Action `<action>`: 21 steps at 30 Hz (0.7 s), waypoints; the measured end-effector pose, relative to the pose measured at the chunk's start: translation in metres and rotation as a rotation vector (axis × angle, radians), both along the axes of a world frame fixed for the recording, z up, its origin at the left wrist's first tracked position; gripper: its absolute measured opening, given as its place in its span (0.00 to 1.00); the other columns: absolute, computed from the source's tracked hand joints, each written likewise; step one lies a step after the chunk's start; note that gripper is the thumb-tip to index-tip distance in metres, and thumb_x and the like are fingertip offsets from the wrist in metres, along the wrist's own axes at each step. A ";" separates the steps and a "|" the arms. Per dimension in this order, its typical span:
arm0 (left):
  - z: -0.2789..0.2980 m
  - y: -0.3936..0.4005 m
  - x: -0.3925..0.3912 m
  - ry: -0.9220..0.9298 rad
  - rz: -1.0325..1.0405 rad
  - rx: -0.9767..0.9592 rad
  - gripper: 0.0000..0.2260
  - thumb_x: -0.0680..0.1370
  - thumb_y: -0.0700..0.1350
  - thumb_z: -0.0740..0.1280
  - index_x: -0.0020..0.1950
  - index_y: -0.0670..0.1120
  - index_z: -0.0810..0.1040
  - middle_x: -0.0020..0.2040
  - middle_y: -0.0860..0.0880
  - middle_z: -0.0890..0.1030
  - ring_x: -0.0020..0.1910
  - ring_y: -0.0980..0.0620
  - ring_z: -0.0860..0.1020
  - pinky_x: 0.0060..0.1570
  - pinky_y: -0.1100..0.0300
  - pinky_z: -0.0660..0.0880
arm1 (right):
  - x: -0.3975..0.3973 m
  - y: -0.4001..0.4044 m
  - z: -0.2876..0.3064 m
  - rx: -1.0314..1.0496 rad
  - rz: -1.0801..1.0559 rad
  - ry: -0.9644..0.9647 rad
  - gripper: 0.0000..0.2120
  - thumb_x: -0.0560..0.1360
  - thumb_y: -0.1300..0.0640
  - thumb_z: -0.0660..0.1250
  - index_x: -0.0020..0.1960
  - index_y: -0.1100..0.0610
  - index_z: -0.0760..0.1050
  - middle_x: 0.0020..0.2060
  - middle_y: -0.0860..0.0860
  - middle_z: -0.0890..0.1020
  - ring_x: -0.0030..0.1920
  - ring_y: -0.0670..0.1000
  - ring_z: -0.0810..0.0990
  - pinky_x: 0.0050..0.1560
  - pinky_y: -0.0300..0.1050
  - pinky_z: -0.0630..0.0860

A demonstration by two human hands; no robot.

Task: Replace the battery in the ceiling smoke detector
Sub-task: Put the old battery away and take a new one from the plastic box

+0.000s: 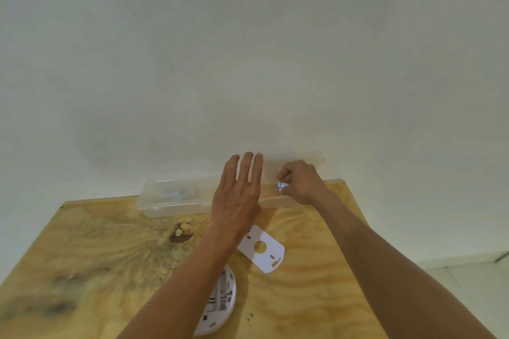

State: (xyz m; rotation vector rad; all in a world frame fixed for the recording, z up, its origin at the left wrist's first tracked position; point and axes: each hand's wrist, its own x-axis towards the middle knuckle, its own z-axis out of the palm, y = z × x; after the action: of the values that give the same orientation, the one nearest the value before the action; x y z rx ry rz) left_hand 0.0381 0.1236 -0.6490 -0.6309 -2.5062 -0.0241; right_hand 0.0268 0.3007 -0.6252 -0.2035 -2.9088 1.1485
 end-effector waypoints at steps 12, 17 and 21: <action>-0.003 0.000 -0.001 0.000 0.006 0.012 0.54 0.55 0.45 0.85 0.77 0.39 0.64 0.70 0.39 0.71 0.69 0.36 0.64 0.68 0.42 0.72 | 0.037 0.012 0.011 0.194 -0.072 0.555 0.15 0.73 0.71 0.68 0.56 0.58 0.79 0.53 0.54 0.79 0.47 0.54 0.79 0.44 0.50 0.78; -0.003 0.000 0.000 -0.001 0.020 -0.015 0.54 0.56 0.50 0.86 0.76 0.40 0.65 0.70 0.40 0.71 0.68 0.36 0.67 0.69 0.40 0.70 | 0.031 0.032 0.029 0.547 0.022 0.407 0.22 0.79 0.57 0.68 0.71 0.50 0.71 0.65 0.50 0.75 0.62 0.54 0.70 0.43 0.47 0.74; -0.007 -0.002 0.002 0.027 0.048 -0.037 0.48 0.57 0.50 0.84 0.73 0.43 0.68 0.67 0.42 0.72 0.64 0.38 0.70 0.70 0.40 0.67 | 0.033 0.038 0.030 0.503 0.050 0.384 0.16 0.80 0.52 0.65 0.68 0.50 0.76 0.60 0.47 0.80 0.61 0.51 0.69 0.48 0.45 0.73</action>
State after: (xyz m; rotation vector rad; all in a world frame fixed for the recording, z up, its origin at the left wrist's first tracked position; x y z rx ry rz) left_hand 0.0400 0.1220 -0.6562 -0.5822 -2.5000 0.0475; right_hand 0.0594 0.3388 -0.5950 0.0883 -2.7418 0.3688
